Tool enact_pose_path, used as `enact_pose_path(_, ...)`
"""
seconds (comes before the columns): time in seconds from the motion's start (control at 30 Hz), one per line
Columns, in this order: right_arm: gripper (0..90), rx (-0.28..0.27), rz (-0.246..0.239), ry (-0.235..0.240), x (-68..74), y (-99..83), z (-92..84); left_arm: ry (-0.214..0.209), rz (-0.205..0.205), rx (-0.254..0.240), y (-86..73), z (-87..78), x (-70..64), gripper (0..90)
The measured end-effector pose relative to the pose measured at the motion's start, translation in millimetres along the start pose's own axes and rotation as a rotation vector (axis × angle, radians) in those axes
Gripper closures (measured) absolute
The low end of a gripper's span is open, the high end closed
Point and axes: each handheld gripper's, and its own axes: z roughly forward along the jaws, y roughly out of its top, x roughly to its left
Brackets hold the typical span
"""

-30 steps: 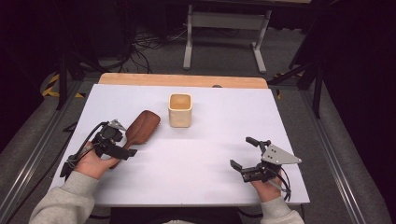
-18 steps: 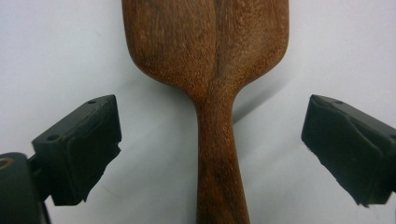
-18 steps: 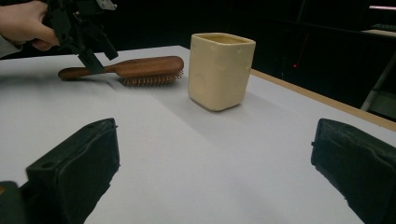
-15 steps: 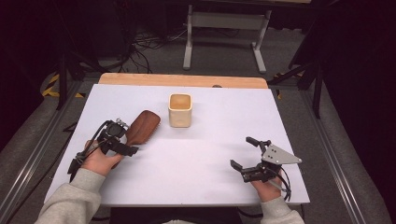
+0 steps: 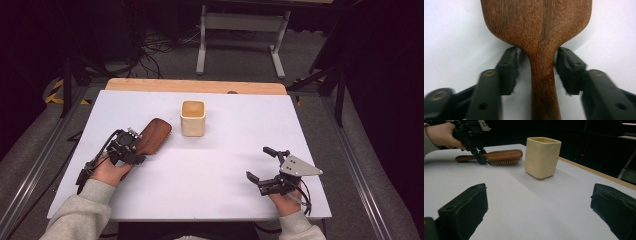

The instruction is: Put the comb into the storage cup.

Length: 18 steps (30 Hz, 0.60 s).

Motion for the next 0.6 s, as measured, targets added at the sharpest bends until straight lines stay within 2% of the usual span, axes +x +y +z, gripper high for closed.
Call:
enact_pose_path(0.03,1.6,0.0,0.0,0.0,-0.1,-0.1,0.1,-0.003,-0.001,0.001,0.2,-0.2,0.1,64.8)
enact_pose_path(0.07,1.6,0.001,0.002,0.002,0.0,-0.1,0.1,-0.003,-0.001,0.003,0.3,-0.2,0.1,67.8)
enact_pose_path(0.17,1.6,0.002,0.0,0.003,0.2,-0.1,0.4,0.002,-0.005,0.009,0.4,-0.8,1.4,71.7)
enact_pose_path(0.4,1.7,0.001,-0.003,0.004,0.2,0.0,0.3,-0.009,-0.015,0.013,0.5,-1.1,3.4,72.9)
enact_pose_path(0.6,1.8,0.002,-0.005,0.007,0.1,0.1,0.7,-0.031,-0.012,-0.021,-4.9,-2.2,6.1,73.2)
